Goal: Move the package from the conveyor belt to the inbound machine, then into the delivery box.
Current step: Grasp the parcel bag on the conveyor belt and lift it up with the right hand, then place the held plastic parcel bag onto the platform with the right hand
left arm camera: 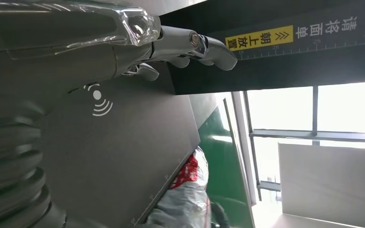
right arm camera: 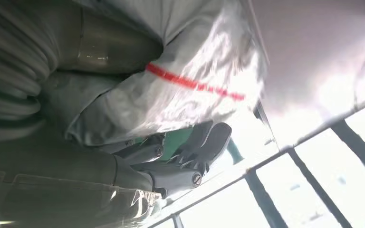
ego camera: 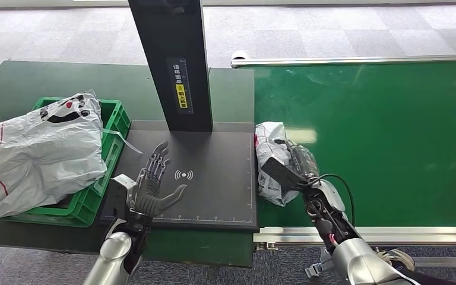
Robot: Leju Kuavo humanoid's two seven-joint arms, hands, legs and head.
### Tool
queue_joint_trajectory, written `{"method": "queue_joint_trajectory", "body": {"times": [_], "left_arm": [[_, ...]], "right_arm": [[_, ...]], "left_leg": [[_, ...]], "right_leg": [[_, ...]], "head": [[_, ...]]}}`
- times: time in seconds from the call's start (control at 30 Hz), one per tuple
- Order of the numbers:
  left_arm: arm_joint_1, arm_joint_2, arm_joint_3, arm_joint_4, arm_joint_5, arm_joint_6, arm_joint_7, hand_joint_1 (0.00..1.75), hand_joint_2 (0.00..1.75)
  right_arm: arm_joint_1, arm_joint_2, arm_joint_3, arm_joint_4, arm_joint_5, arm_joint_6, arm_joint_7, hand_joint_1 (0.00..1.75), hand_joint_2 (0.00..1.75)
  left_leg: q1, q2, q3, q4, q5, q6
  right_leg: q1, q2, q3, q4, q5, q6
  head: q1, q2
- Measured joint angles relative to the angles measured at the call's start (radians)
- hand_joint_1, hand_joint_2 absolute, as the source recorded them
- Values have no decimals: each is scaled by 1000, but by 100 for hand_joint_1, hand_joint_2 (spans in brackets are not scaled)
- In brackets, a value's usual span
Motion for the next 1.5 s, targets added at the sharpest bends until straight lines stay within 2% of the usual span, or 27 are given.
{"method": "queue_joint_trajectory", "body": {"times": [0.13,0.4,0.67,0.83,0.97,1.2,1.33,1.43,1.5], "left_arm": [[0,0,0,0,3,2,-6,0,175],[-6,0,-1,1,21,10,-20,0,175],[-21,0,-4,8,32,27,-29,0,175],[-28,-1,-2,8,50,102,-63,0,175],[-32,-1,5,-2,70,152,-84,0,175],[-34,-2,16,-12,77,167,-92,0,175],[-39,-4,27,-25,108,223,-125,0,175],[-53,-5,40,-39,134,302,-173,0,175],[-65,-9,46,-51,155,365,-211,0,175]], "right_arm": [[24,0,-56,-78,-91,-106,-86,175,175],[88,1,-125,-219,-275,-249,-206,175,175],[149,2,-149,-374,-348,-364,-255,175,175],[214,19,-175,-546,-292,-391,-257,175,175],[238,37,-201,-646,-299,-391,-257,175,175],[254,52,-218,-722,-311,-391,-257,175,175],[247,62,-224,-749,-303,-391,-257,175,175],[217,85,-220,-765,-166,-391,-257,175,175],[192,108,-201,-772,42,-391,-258,175,175]], "left_leg": [[0,0,0,0,0,0],[-1,0,-1,0,0,0],[0,0,-1,0,0,0],[0,1,-1,0,0,0],[0,0,-1,0,0,0],[0,0,-1,0,0,0],[0,1,-2,0,0,0],[0,1,-2,0,0,0],[0,1,-2,0,0,0]], "right_leg": [[0,0,0,0,0,0],[-1,0,-1,0,0,0],[-1,0,-1,0,0,0],[-1,0,-2,0,0,0],[-1,0,-2,0,0,0],[-1,0,-1,0,0,0],[-1,0,-2,0,0,0],[0,0,-2,1,0,0],[0,0,-2,1,0,0]], "head": [[0,0],[0,0],[0,0],[0,0],[0,0],[0,0],[0,0],[0,0],[0,0]]}}
